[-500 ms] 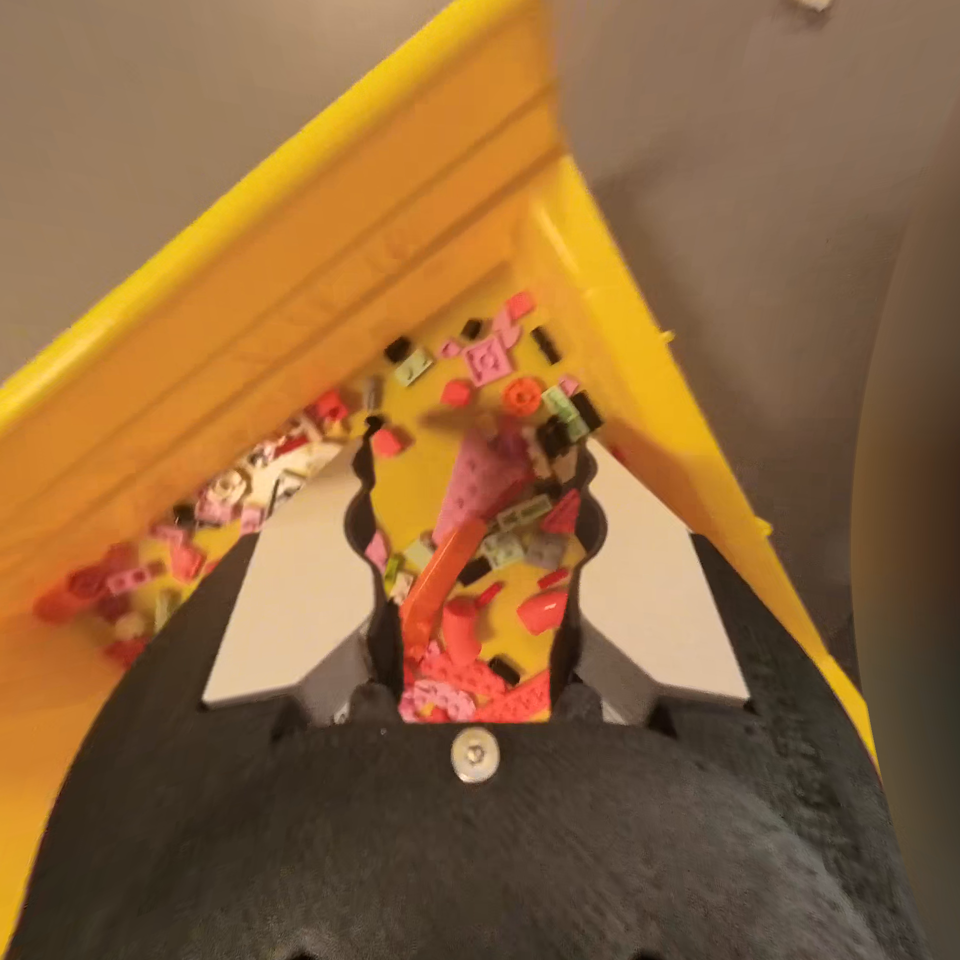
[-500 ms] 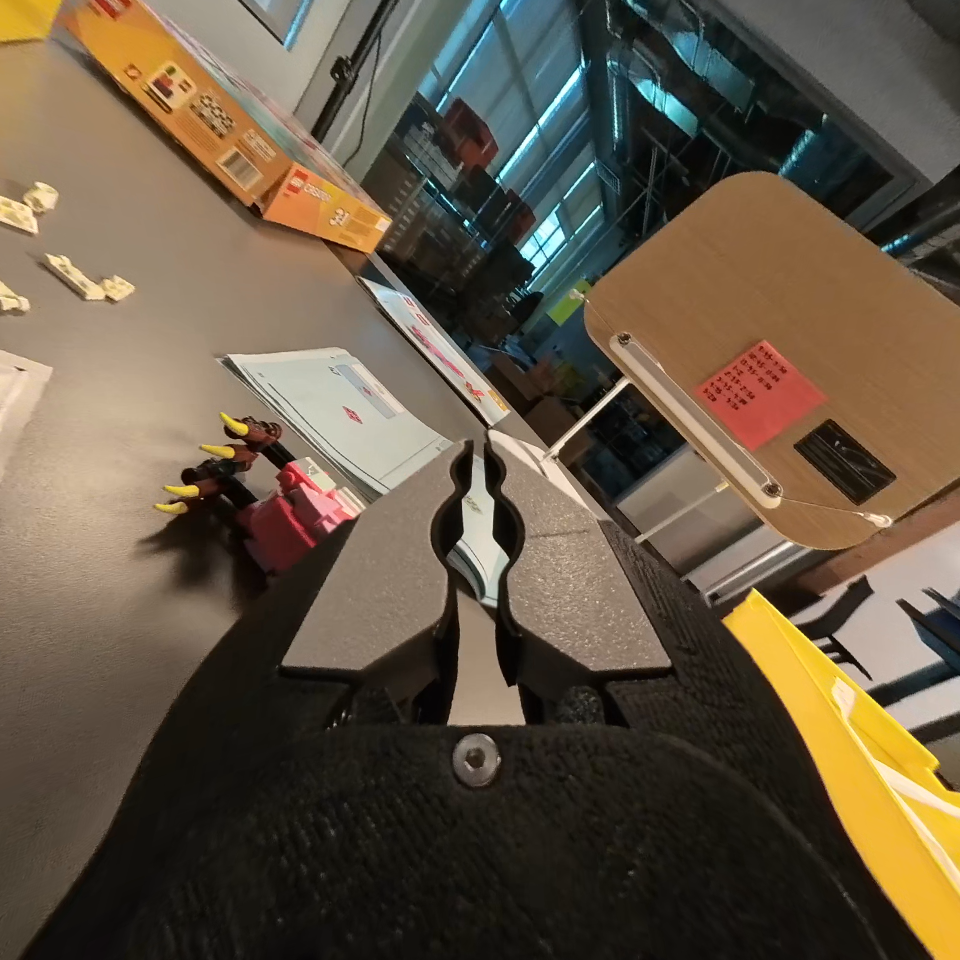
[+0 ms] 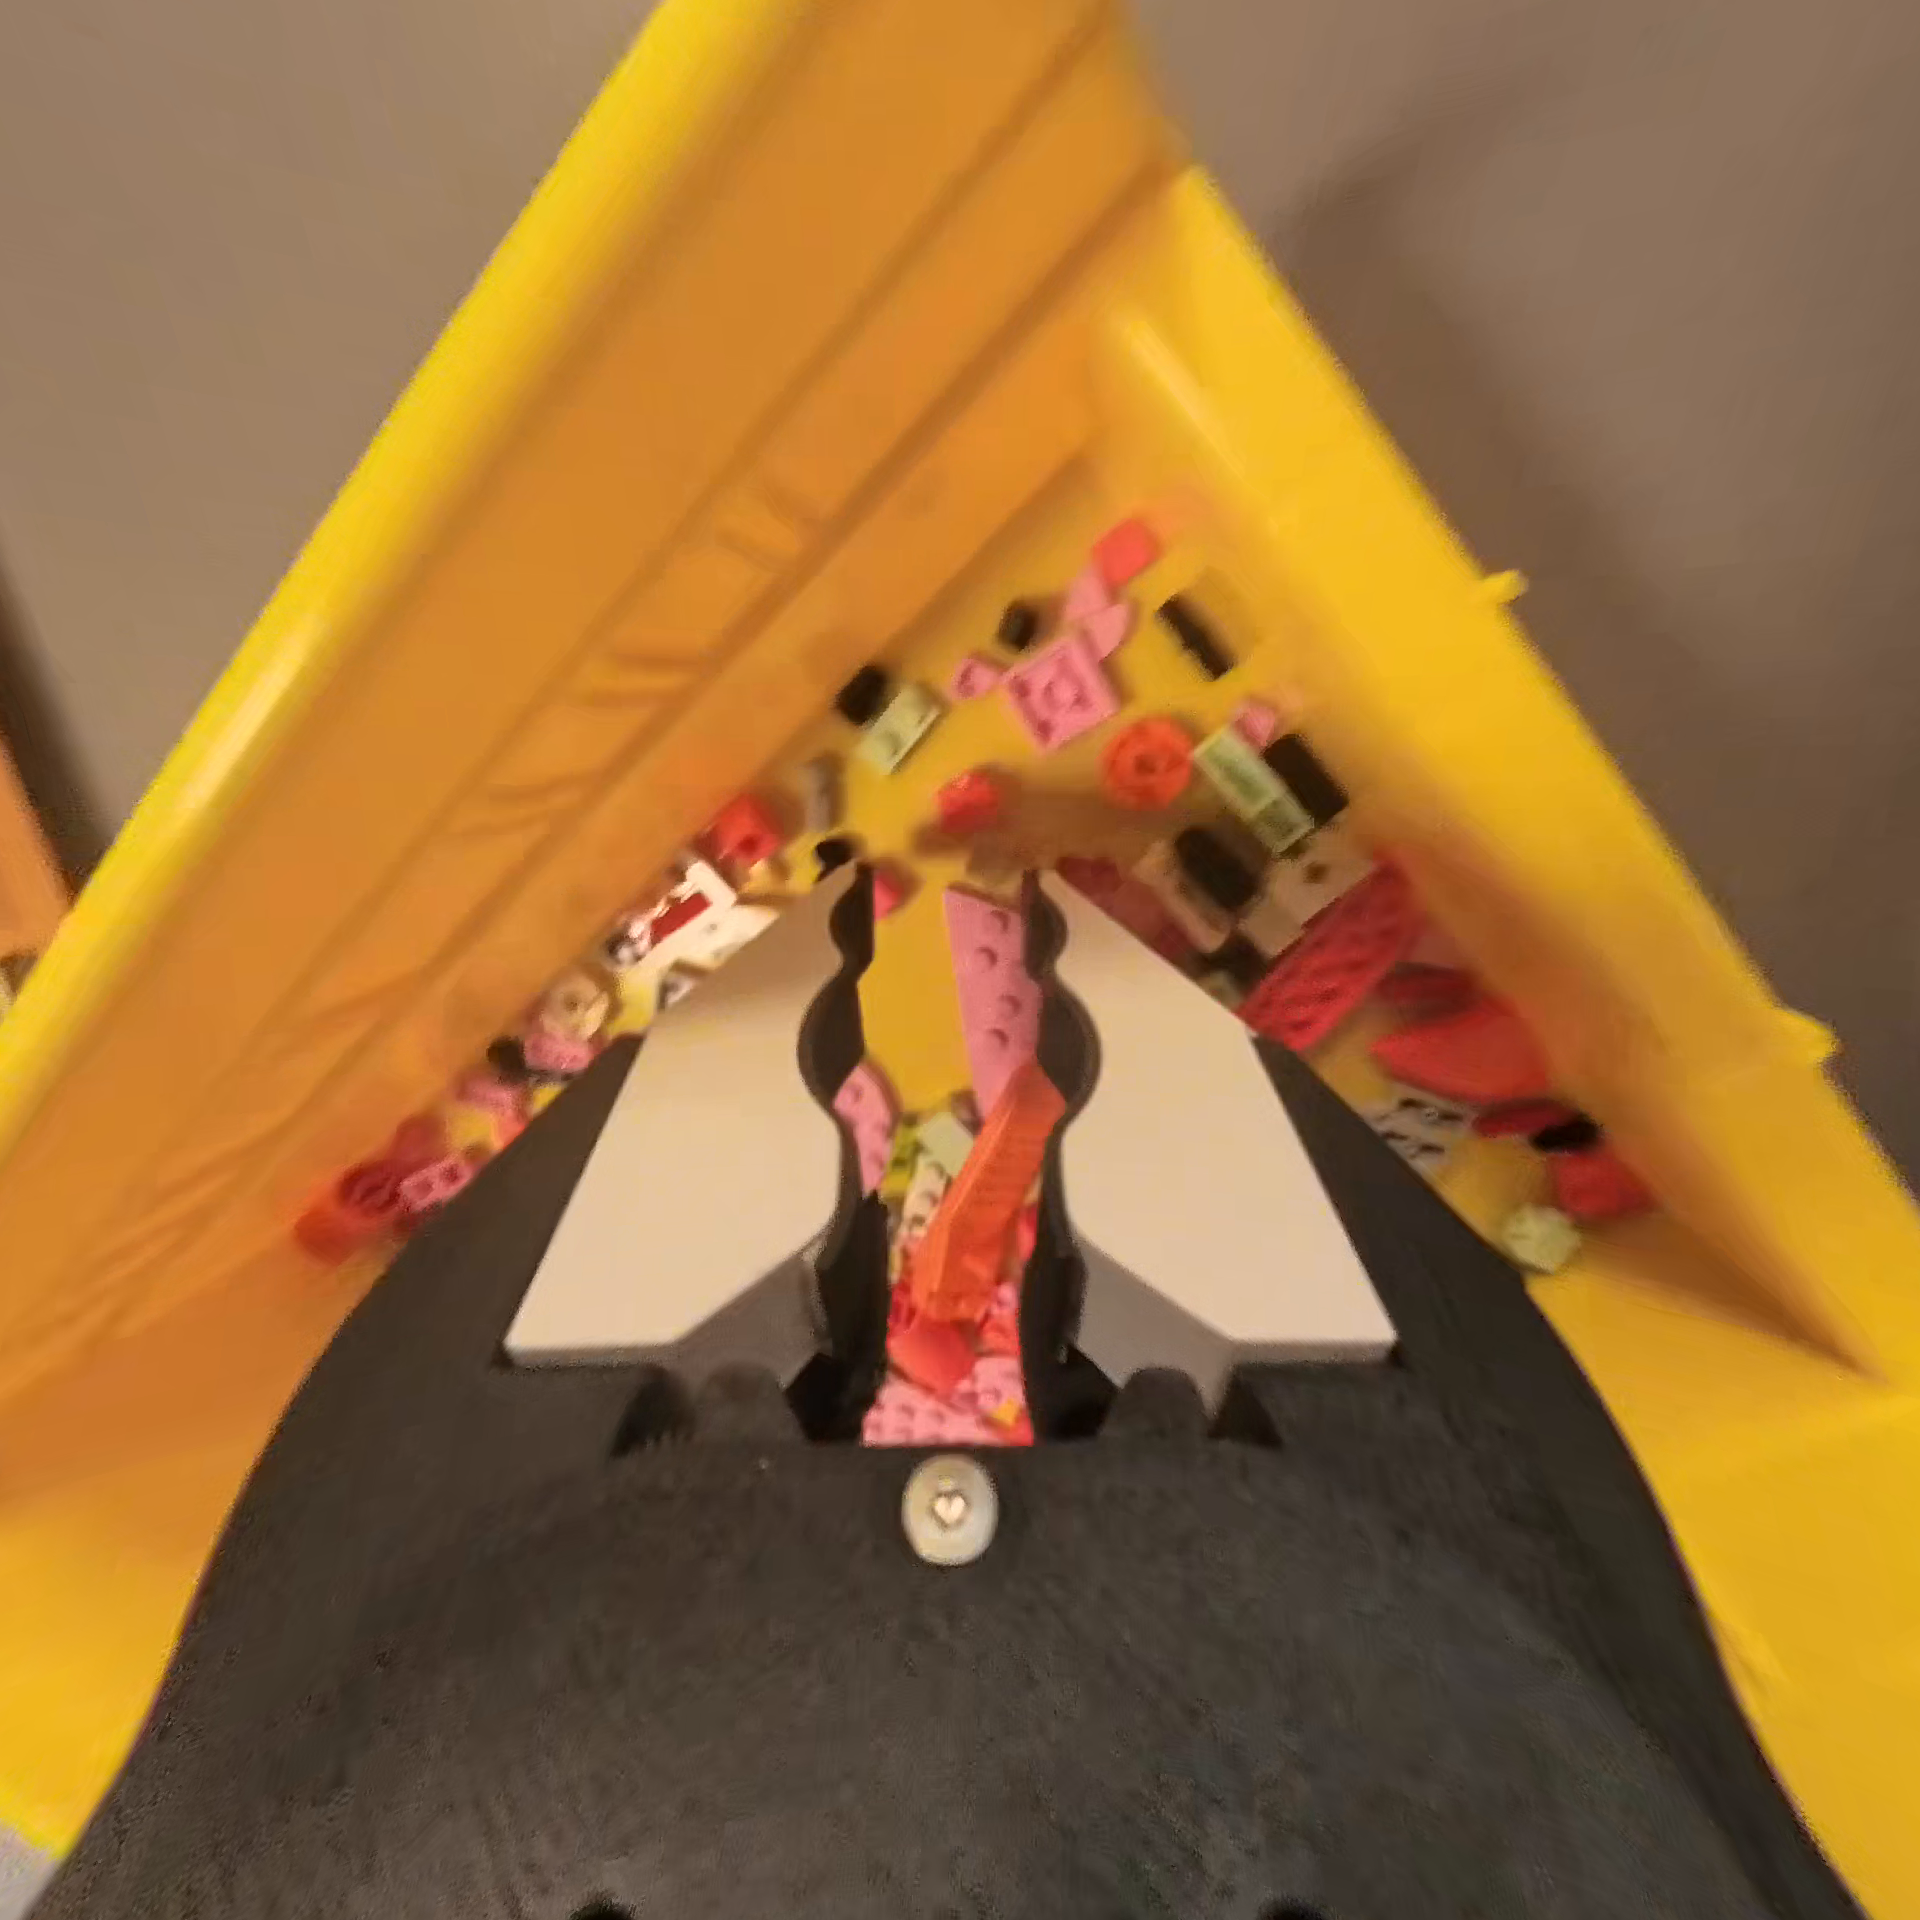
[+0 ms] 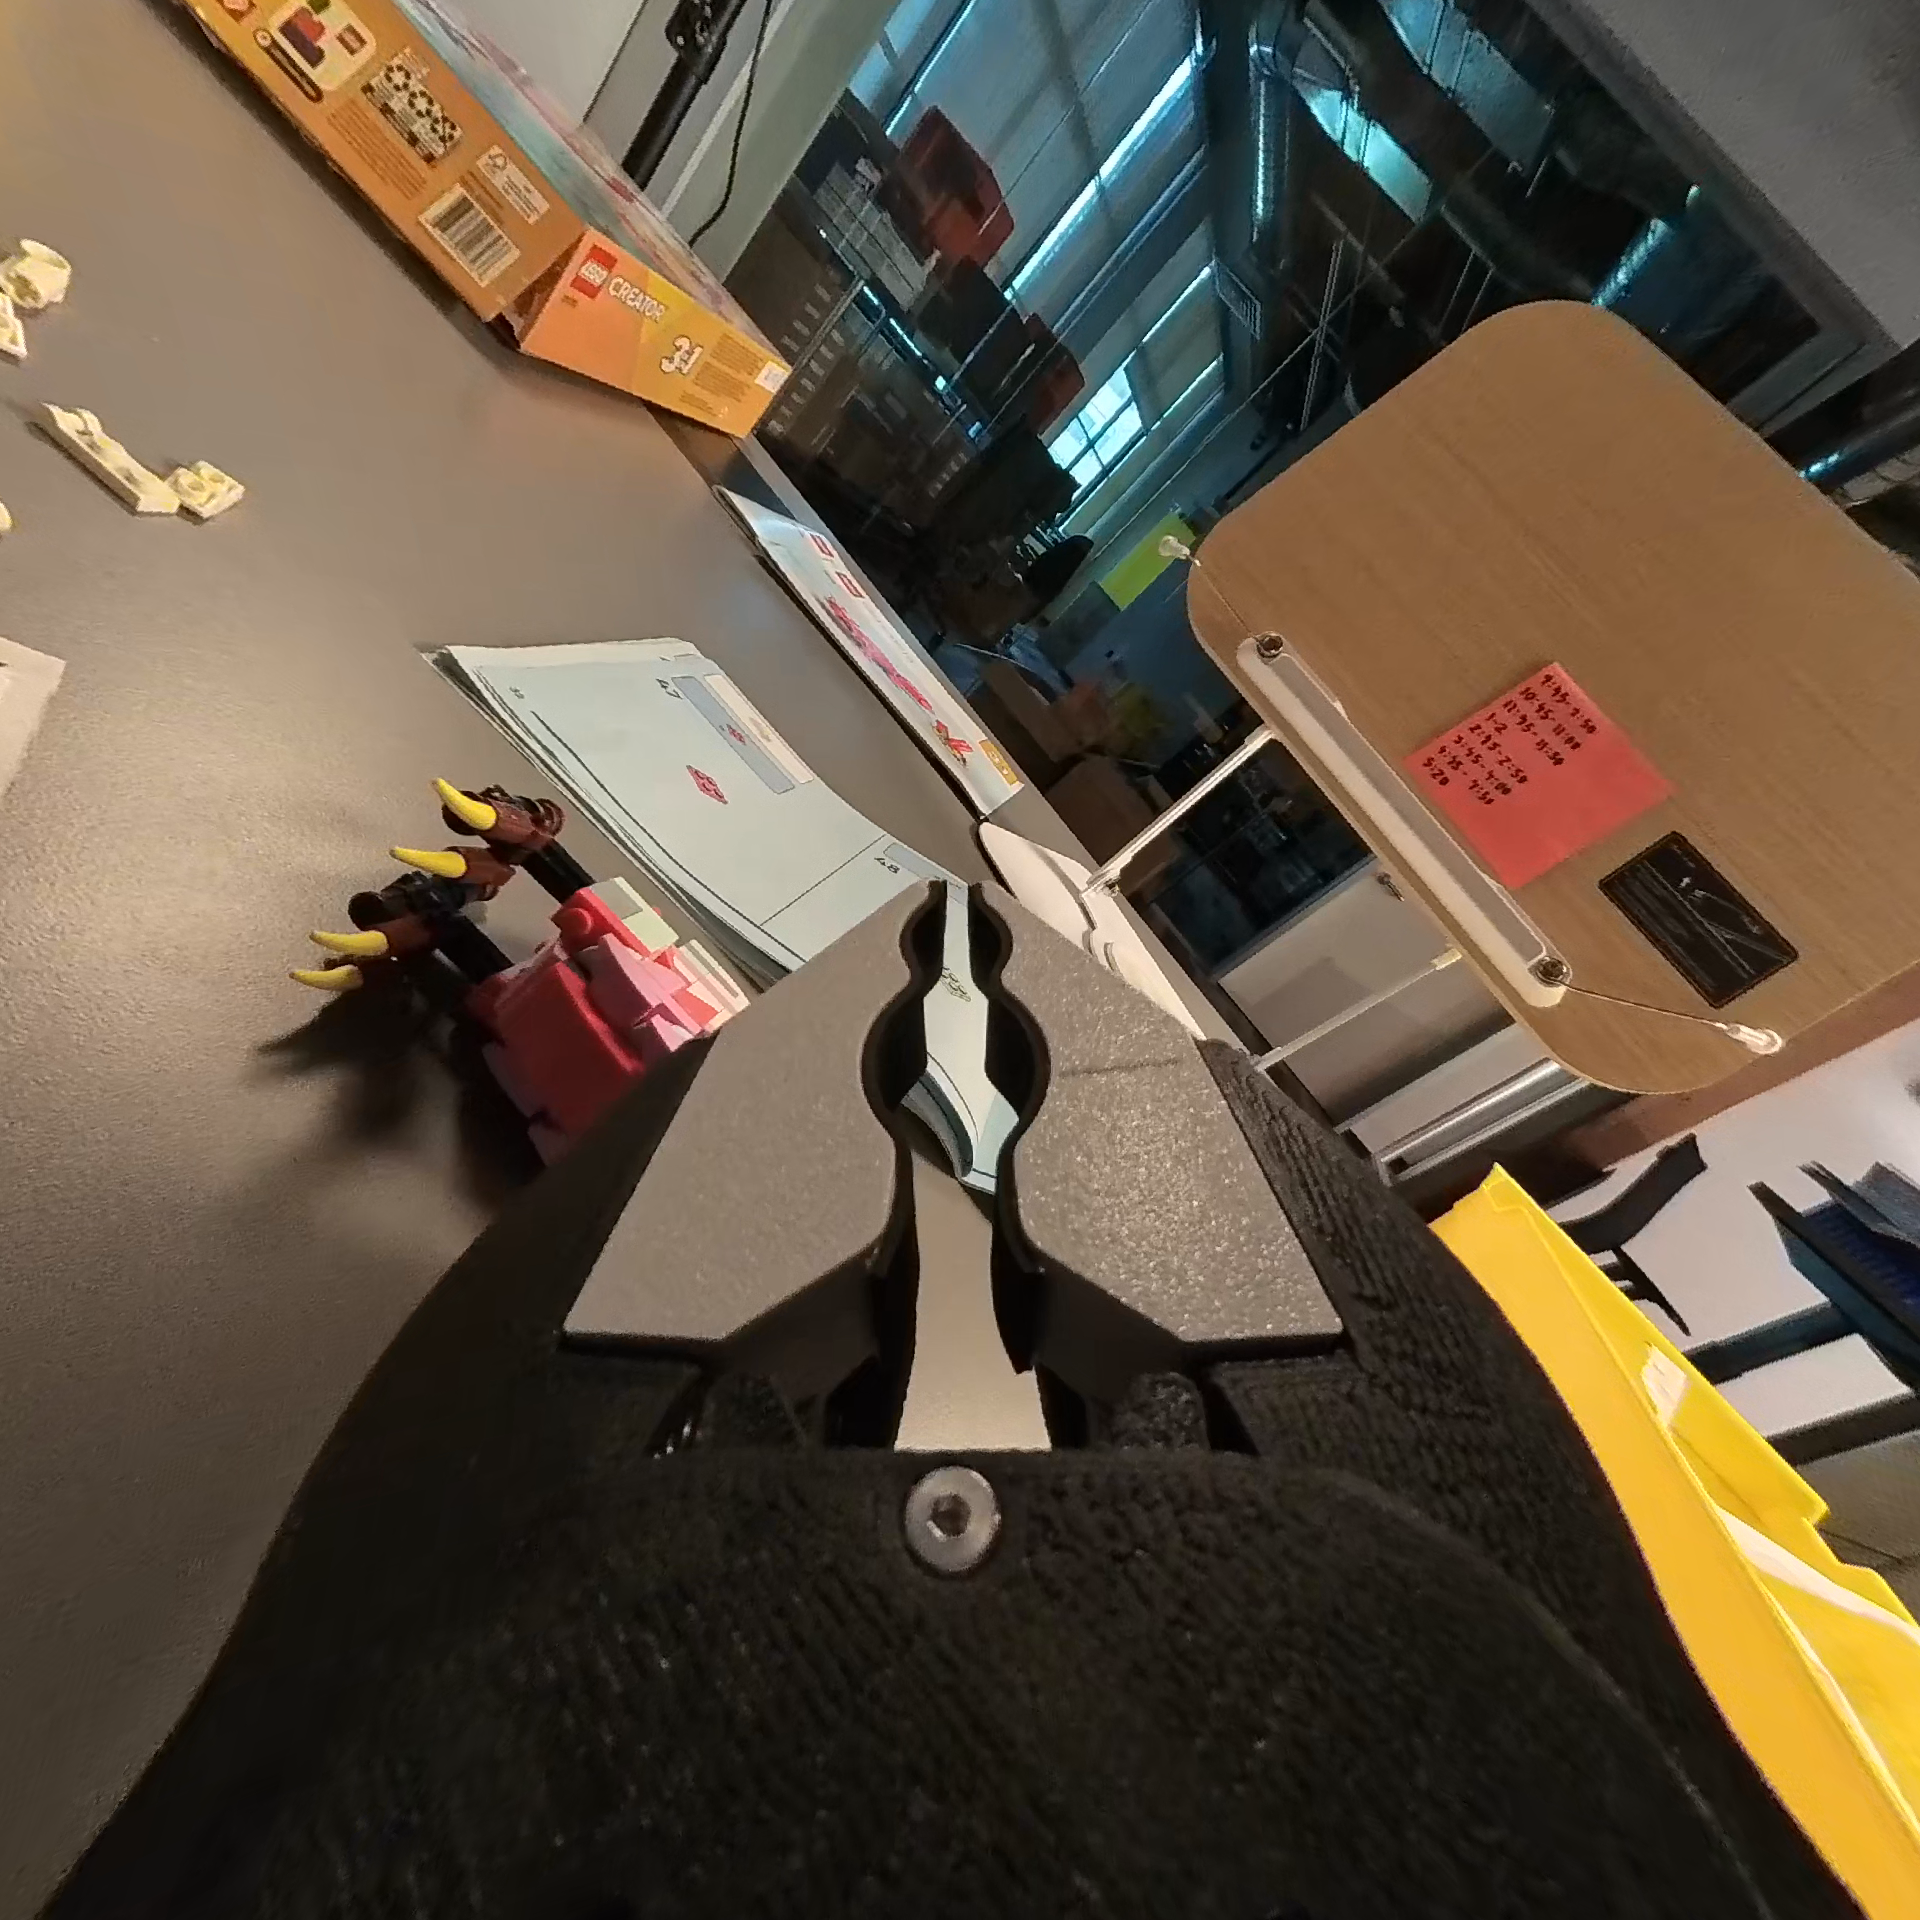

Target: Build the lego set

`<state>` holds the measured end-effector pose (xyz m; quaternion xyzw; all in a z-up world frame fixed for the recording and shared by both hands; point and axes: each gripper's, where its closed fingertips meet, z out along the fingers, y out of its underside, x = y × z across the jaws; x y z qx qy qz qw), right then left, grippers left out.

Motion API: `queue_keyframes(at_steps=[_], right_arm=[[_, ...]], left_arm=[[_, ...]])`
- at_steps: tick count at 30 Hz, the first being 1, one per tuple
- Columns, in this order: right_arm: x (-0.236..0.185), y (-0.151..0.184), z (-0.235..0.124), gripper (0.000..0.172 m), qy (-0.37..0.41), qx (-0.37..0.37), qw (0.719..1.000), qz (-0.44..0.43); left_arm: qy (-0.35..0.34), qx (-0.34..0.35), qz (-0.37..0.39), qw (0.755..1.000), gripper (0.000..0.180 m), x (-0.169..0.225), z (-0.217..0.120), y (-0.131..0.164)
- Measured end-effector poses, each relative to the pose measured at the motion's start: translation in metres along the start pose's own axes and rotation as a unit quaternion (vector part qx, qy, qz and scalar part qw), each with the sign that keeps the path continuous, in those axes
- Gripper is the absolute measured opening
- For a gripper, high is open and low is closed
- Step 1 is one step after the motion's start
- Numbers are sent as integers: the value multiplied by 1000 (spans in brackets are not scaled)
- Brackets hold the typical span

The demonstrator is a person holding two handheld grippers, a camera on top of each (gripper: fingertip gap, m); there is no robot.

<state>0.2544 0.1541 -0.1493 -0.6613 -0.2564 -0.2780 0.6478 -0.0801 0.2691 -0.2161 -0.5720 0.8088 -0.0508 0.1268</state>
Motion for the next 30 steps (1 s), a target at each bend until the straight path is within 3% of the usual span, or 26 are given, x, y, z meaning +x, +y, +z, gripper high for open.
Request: queue_keyframes(at_steps=[2,5,8,10,11,18,22,30], right_arm=[[1,0,0,2,1,1,1000,3],[0,-1,0,2,-1,3,1000,3],[0,-2,-1,2,-2,6,1000,3],[0,-2,-1,2,-1,8,1000,5],[0,-3,-1,2,-1,9,1000,6],[-1,-5,-2,2,-4,14,1000,4],[-1,-5,-2,2,-4,17,1000,6],[-2,-7,-3,2,-10,22,1000,12]], left_arm=[[2,6,-16,1000,31,-4,-4,8],[71,42,-44,996,51,10,-15,9],[120,74,-54,989,86,27,-24,2],[99,66,-52,991,120,28,-20,1],[84,58,-46,994,126,27,-16,2],[11,-1,-32,999,143,12,10,10],[-24,-35,-48,998,154,-6,8,22],[-122,-84,-100,984,139,-46,-16,71]])
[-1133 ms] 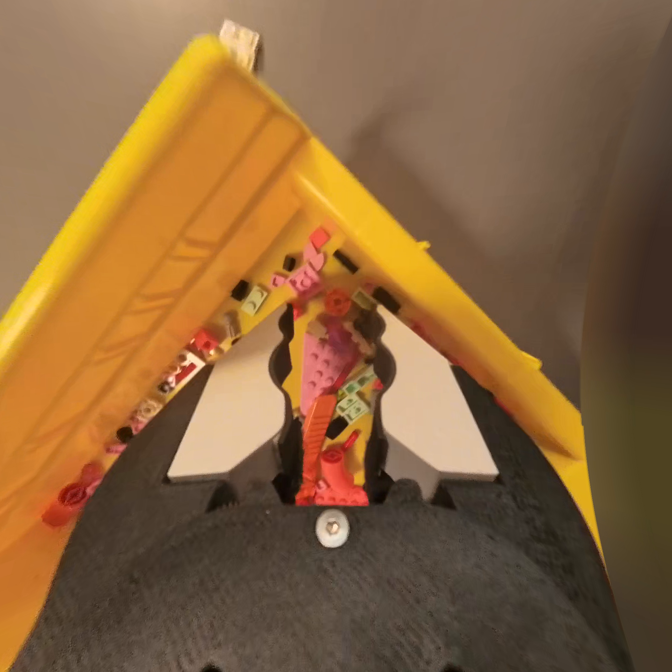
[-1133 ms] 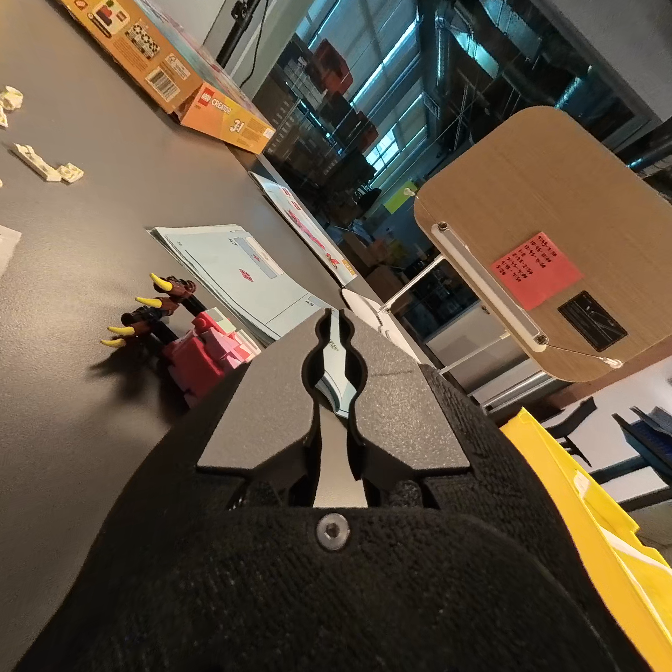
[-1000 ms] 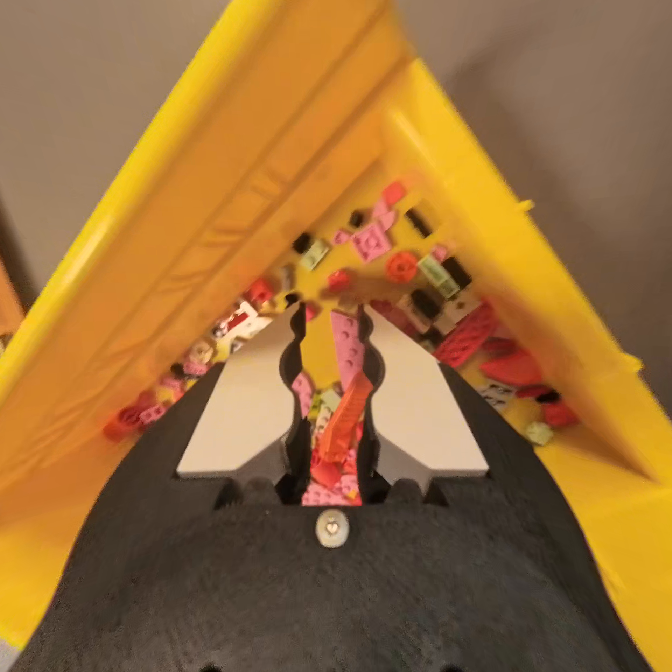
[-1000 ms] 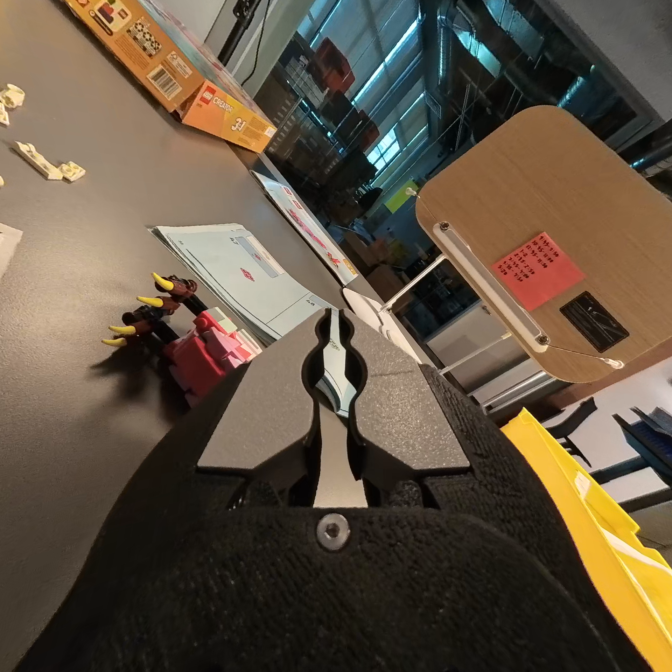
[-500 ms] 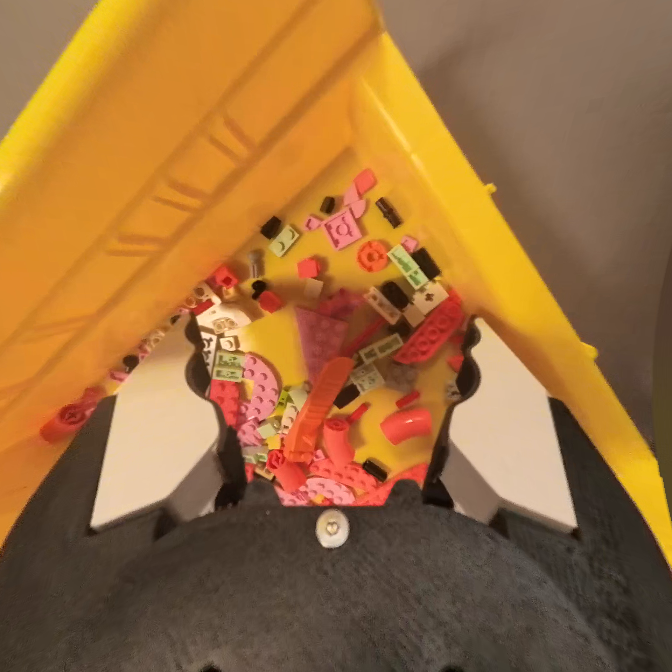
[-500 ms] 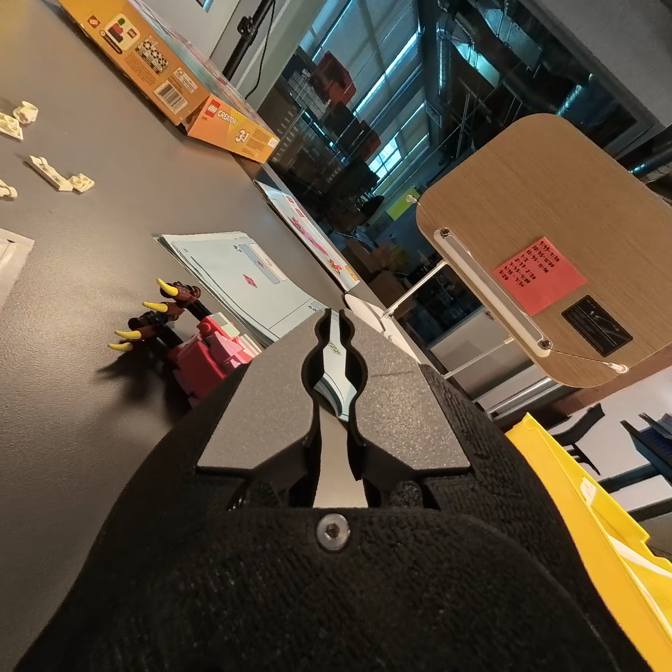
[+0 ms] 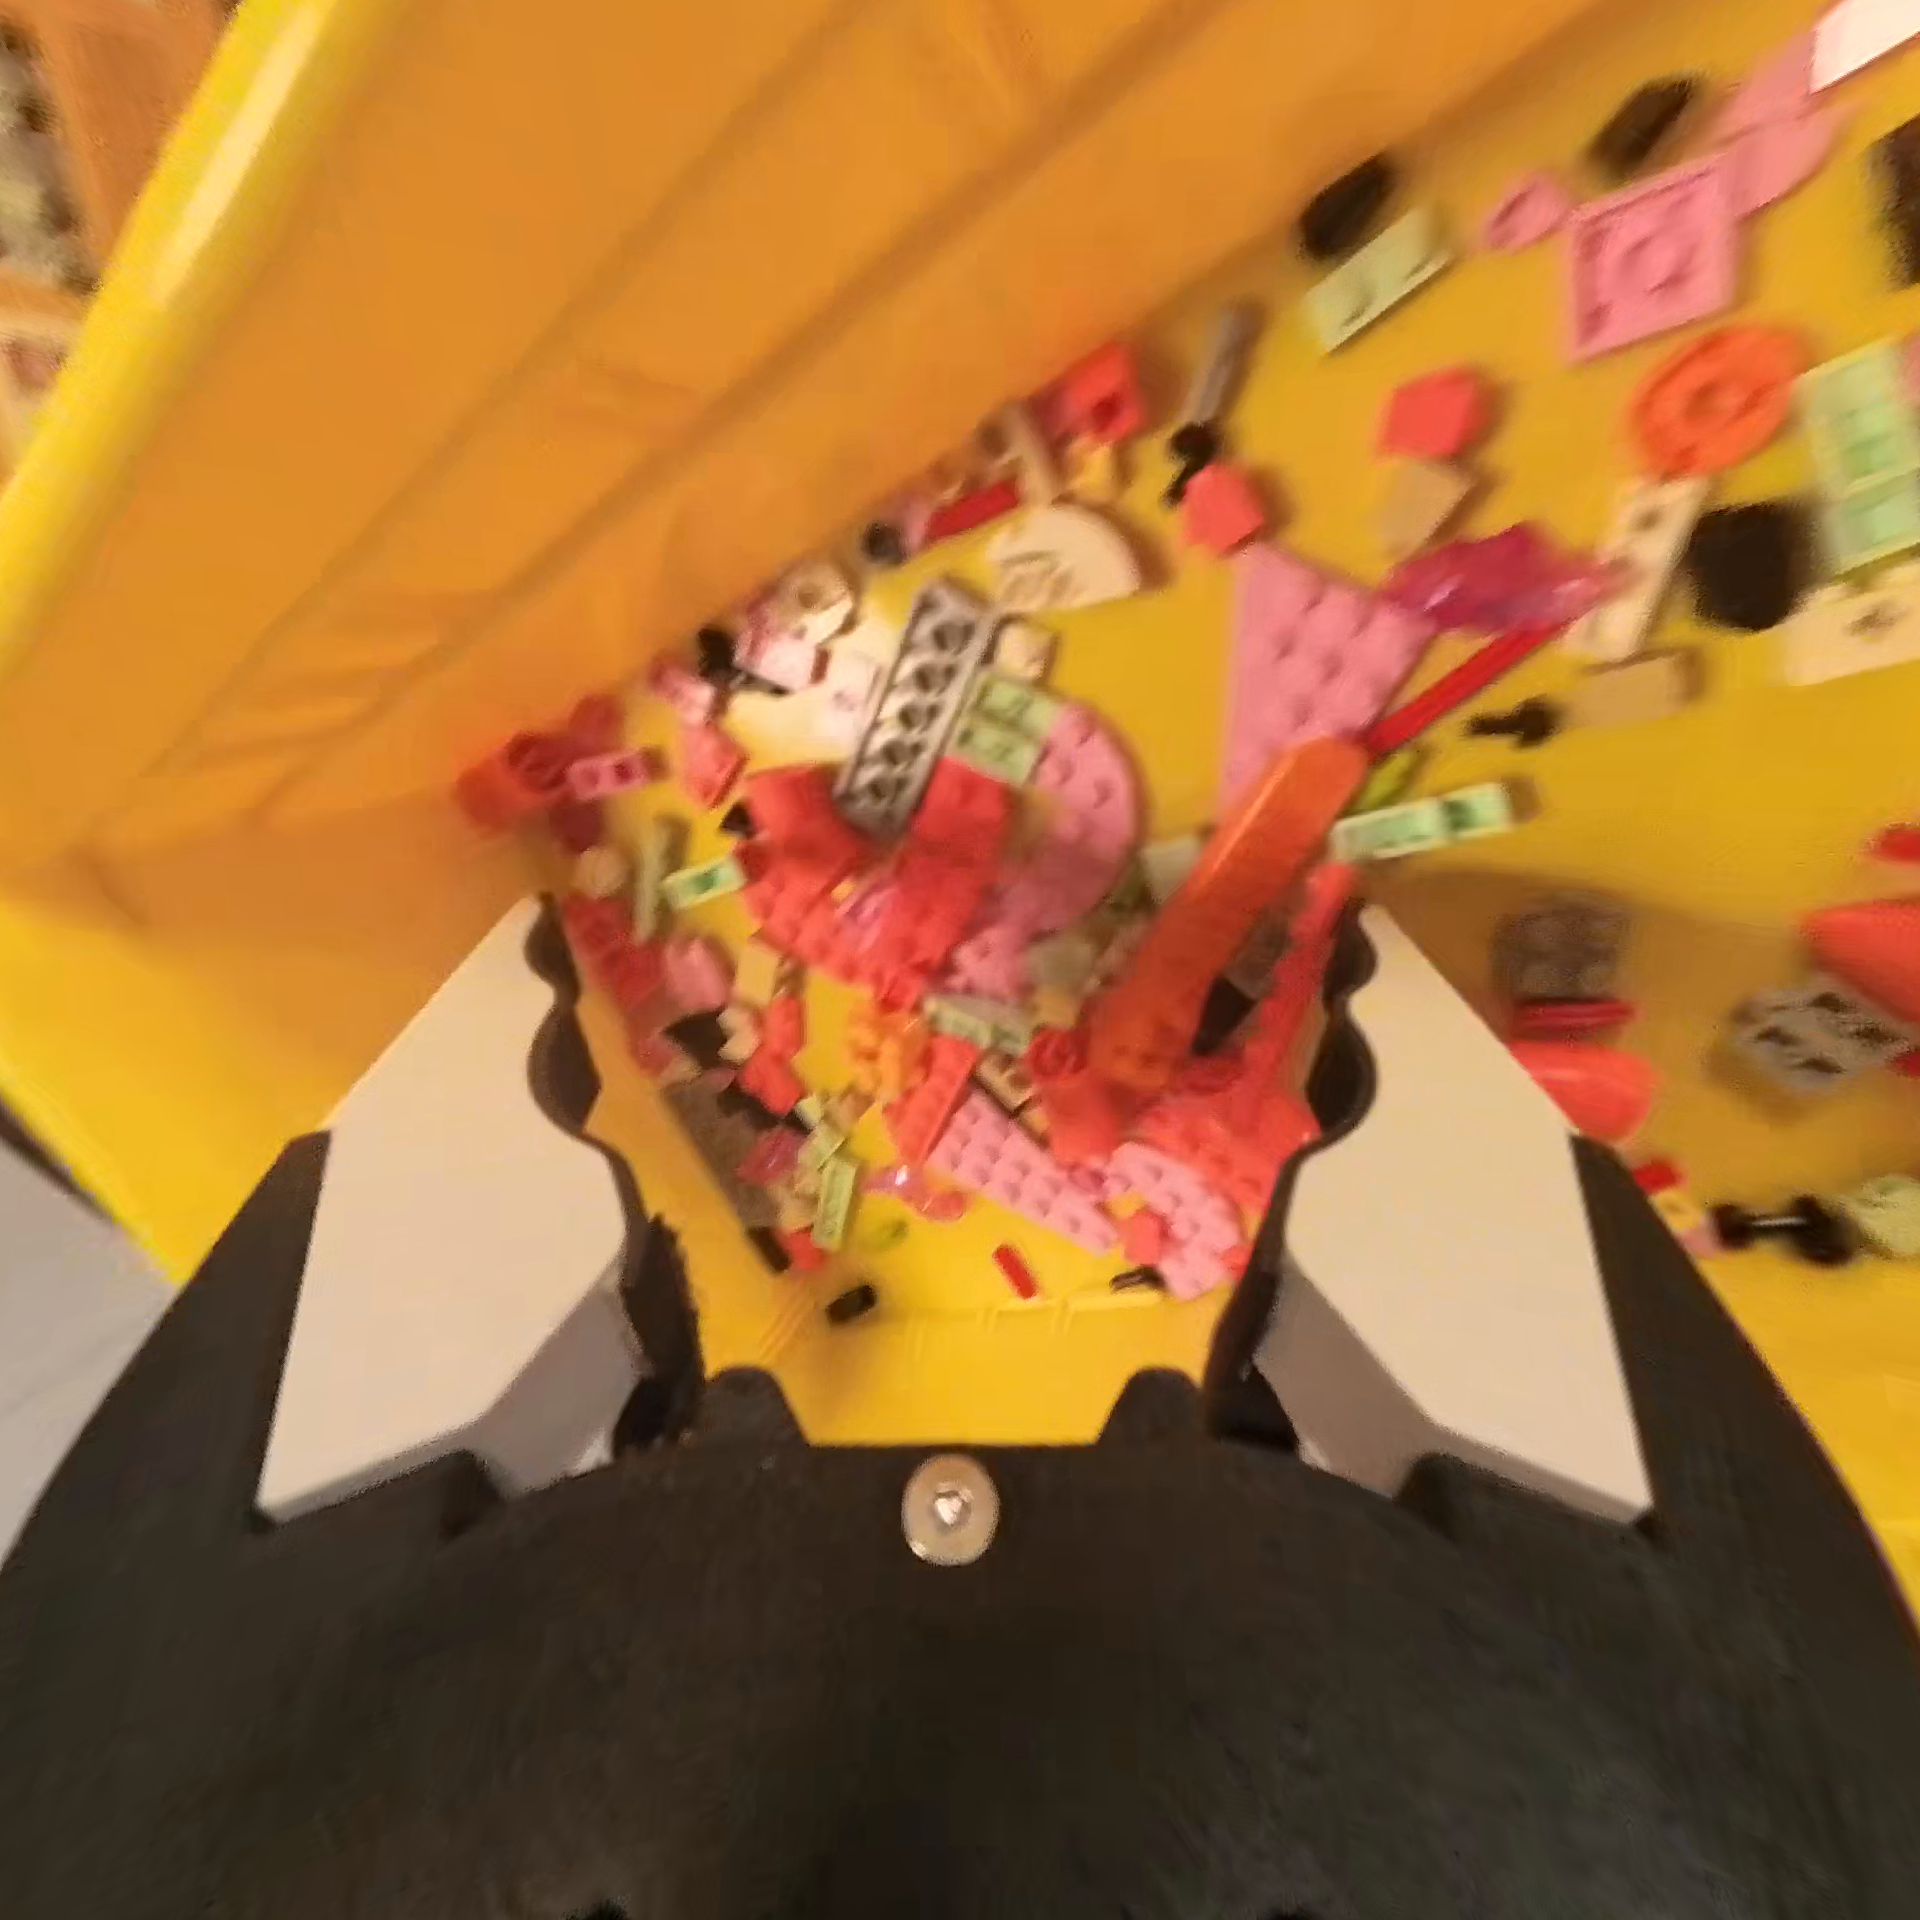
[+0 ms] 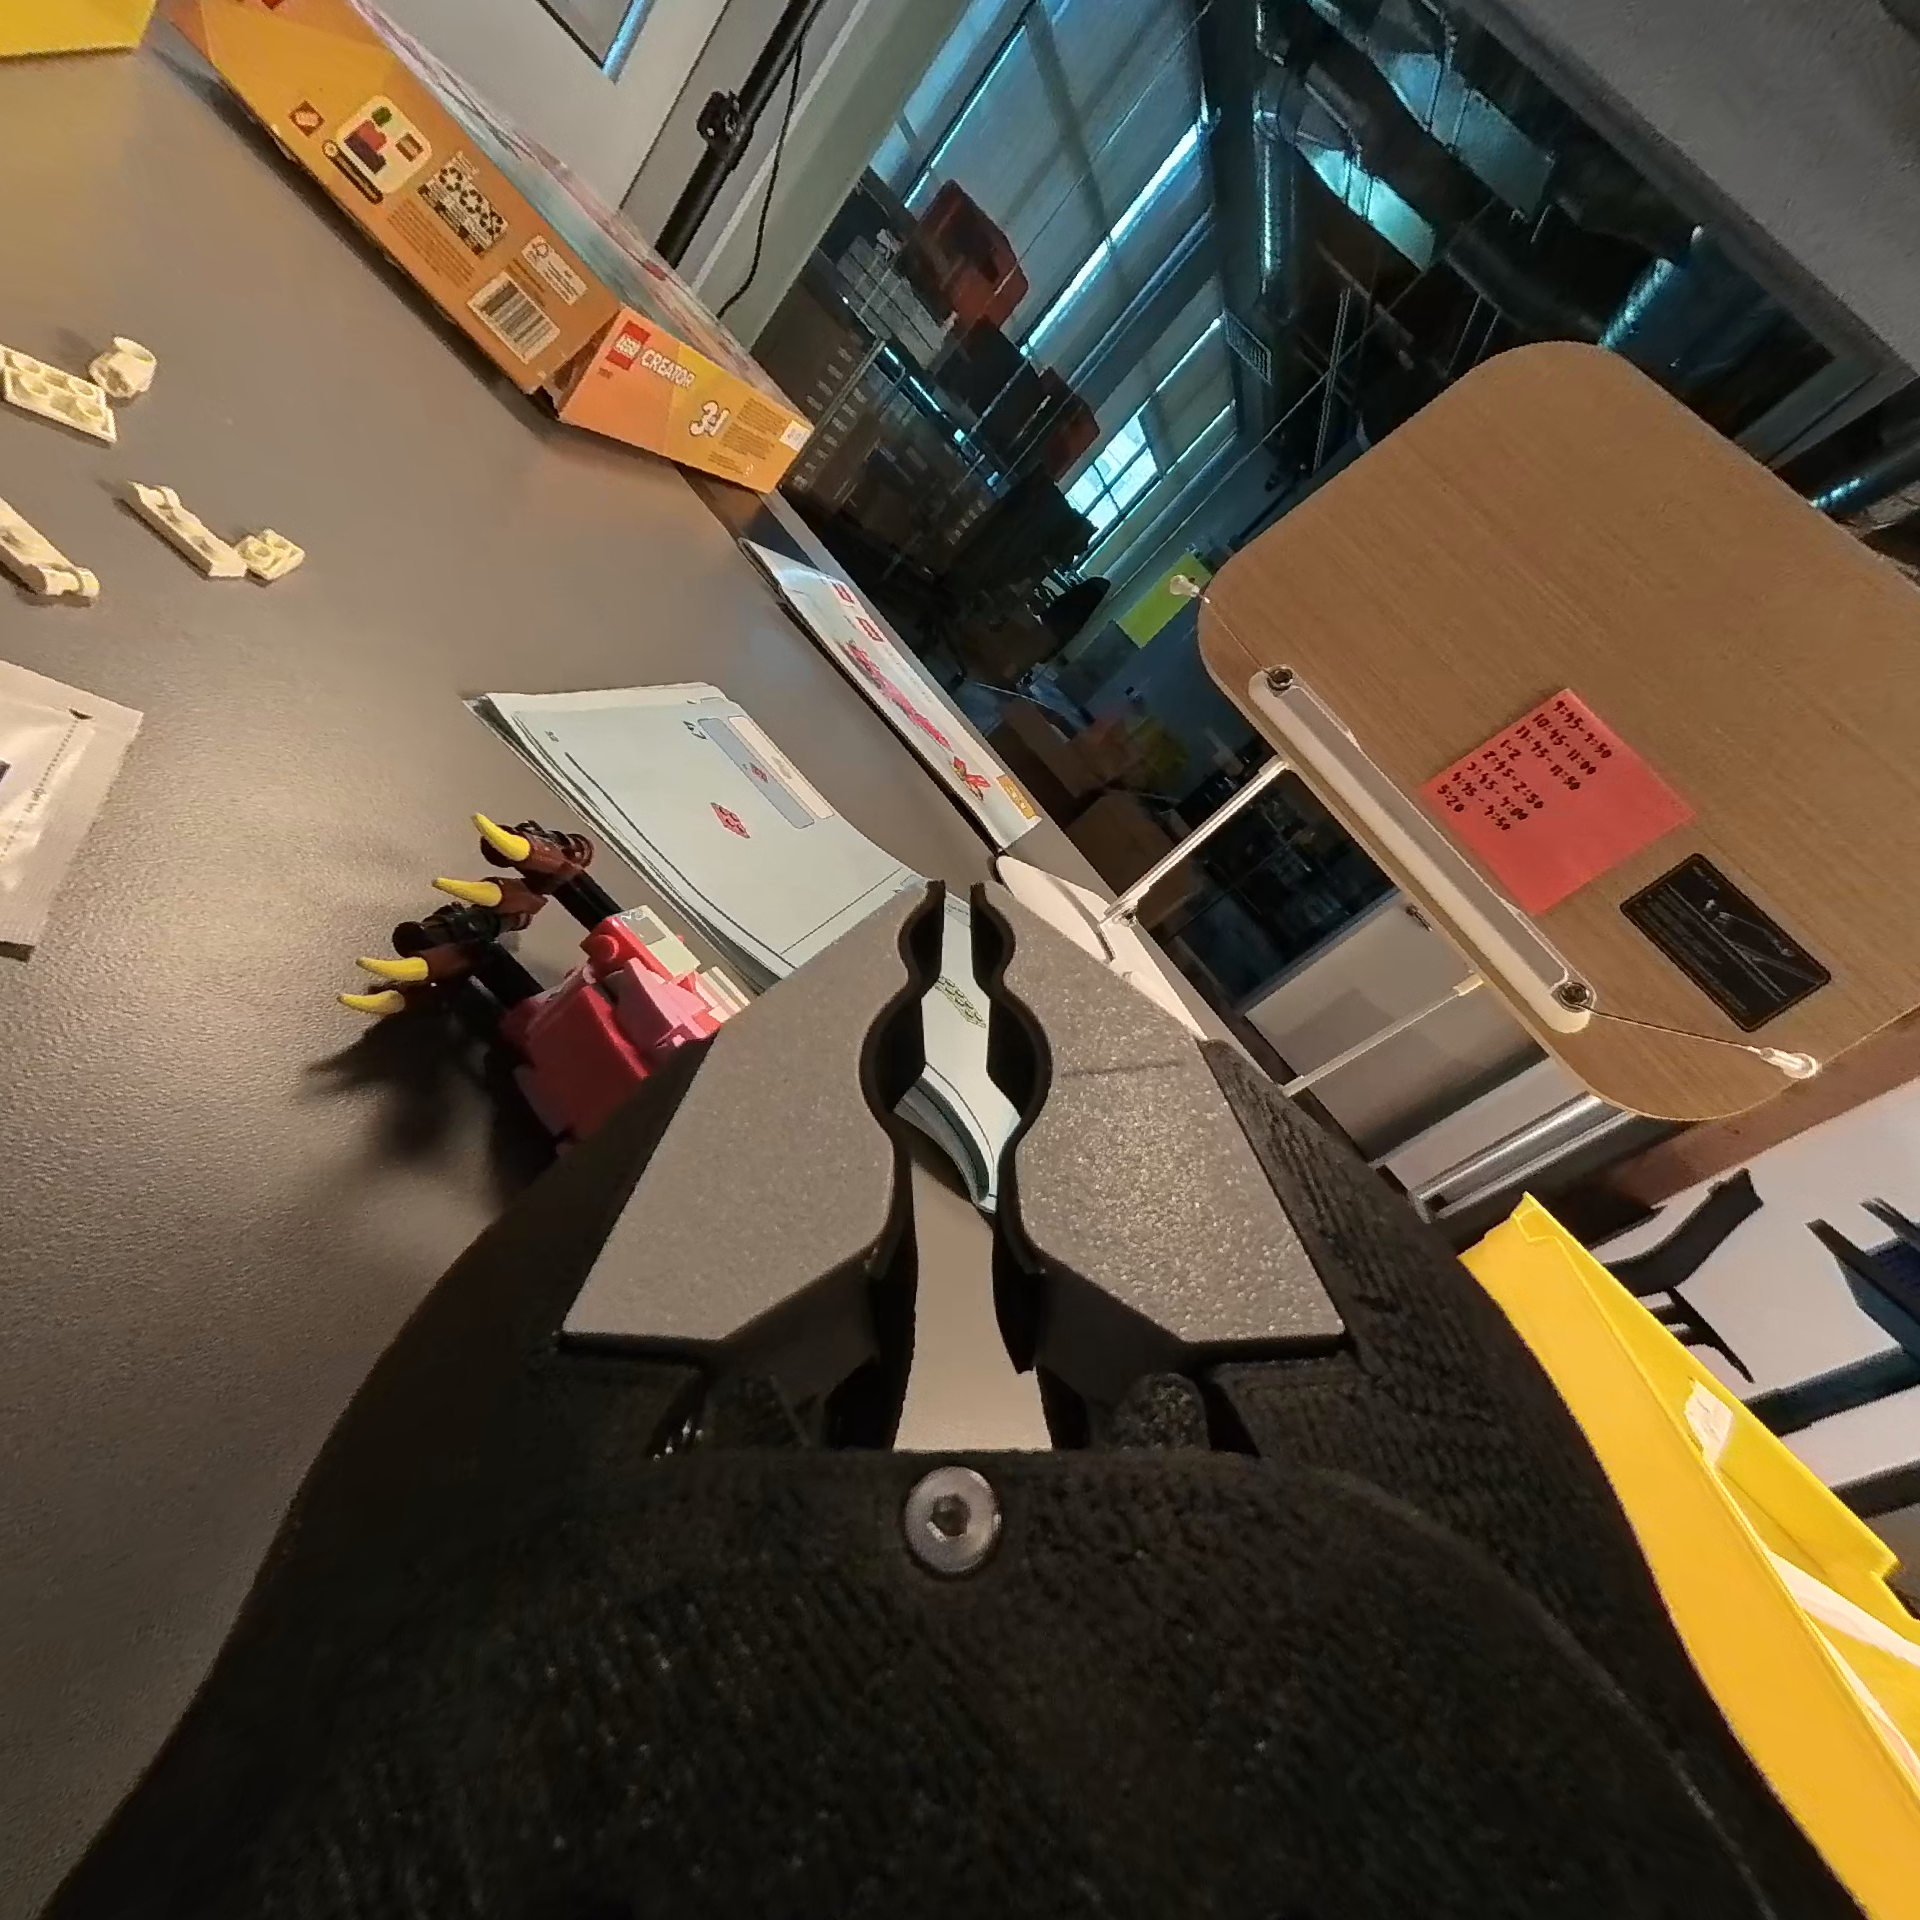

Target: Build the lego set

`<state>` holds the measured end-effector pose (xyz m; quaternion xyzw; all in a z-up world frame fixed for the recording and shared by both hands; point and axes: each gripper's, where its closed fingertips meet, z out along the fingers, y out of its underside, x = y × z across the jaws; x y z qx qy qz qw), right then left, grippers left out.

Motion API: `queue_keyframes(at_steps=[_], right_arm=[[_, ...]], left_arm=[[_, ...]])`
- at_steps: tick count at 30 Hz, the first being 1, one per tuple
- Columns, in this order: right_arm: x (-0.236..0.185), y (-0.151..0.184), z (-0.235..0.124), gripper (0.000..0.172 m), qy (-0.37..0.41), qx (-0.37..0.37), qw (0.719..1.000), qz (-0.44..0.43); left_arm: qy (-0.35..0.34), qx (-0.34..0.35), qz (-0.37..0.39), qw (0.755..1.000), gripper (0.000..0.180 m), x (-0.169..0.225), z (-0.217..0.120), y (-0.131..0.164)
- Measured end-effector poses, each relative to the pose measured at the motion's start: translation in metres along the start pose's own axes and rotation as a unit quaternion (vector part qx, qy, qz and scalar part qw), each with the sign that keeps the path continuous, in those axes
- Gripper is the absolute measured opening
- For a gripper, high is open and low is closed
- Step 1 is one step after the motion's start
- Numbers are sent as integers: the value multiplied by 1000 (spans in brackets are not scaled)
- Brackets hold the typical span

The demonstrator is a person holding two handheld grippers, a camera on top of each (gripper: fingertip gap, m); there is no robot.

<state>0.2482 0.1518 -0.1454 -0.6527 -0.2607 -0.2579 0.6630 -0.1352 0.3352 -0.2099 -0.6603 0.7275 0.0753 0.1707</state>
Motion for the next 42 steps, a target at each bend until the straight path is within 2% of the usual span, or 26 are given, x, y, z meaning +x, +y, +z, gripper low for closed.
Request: queue_keyframes(at_steps=[6,11,14,17,20,22,28,33,39,42], right_arm=[[1,-1,-1,2,1,5,1000,5],[1,-2,-1,2,1,7,1000,7],[1,-3,-2,2,0,10,1000,8],[3,-4,-2,2,2,14,1000,12],[5,-6,-4,2,6,22,1000,18],[6,-8,-5,2,8,28,999,22],[13,-14,-9,2,14,53,997,47],[18,-21,-13,1,14,82,993,80],[15,-30,-15,0,-2,110,990,88],[17,-31,-14,0,-4,115,988,101]], left_arm=[[-15,50,-106,993,118,-34,-23,17],[-49,84,-193,976,83,-58,-38,23],[-57,105,-244,962,70,-67,-45,25],[-75,121,-281,949,64,-78,-51,29],[-84,173,-316,929,63,-90,-56,25],[-85,249,-353,898,59,-97,-61,12],[-161,362,-391,831,51,-123,-92,-2],[-179,399,-377,816,50,-135,-99,-4],[-182,458,-409,768,46,-142,-116,4],[-180,467,-418,758,46,-143,-118,6]])
